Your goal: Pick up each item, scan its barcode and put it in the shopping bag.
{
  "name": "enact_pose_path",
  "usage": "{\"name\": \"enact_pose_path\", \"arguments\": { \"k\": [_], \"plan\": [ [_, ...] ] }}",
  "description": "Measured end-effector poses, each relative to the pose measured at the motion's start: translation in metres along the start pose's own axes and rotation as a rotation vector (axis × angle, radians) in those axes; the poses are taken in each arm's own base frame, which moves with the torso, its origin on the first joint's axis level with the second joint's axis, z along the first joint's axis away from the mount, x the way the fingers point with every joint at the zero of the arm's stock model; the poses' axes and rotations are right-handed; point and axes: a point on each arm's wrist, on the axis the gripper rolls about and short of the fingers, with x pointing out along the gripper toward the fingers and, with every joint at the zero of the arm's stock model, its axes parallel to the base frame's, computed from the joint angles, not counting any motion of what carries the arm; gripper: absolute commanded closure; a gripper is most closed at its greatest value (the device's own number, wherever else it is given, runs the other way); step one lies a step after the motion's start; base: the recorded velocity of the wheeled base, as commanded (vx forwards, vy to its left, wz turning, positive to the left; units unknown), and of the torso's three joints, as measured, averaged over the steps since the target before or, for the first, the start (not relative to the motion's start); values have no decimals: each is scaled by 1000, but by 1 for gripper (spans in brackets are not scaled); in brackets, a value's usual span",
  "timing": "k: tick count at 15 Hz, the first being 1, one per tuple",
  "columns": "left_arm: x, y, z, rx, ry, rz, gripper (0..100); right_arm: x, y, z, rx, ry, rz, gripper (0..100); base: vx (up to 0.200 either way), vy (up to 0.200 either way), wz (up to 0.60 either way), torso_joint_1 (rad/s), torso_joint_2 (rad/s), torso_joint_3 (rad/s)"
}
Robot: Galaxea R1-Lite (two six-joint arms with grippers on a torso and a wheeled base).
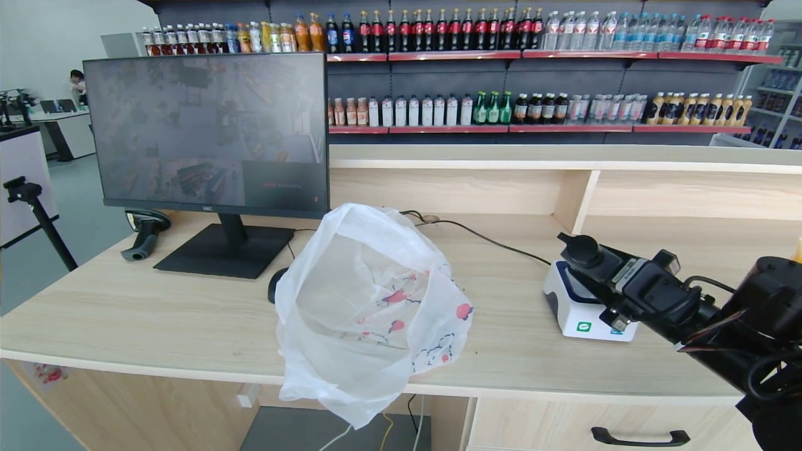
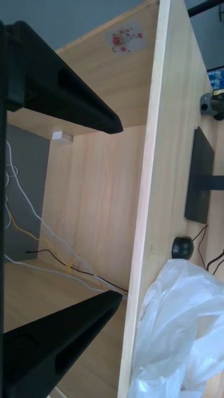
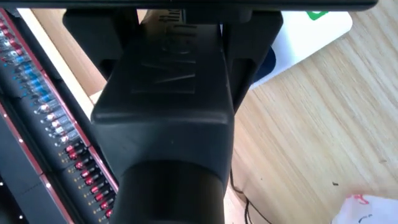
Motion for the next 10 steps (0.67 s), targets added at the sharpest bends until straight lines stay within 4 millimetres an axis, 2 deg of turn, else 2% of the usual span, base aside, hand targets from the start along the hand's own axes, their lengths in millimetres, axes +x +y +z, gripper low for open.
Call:
{"name": "enact_pose_path", "arguments": {
  "k": [5, 10],
  "plan": [
    [0, 0, 0, 0, 0, 0, 0, 6, -11, 34, 194, -143, -36, 100, 0, 0, 0, 0, 0, 0],
    [0, 0, 0, 0, 0, 0, 0, -10, -37, 70, 448, -267, -140, 100, 0, 0, 0, 0, 0, 0]
  ]
}}
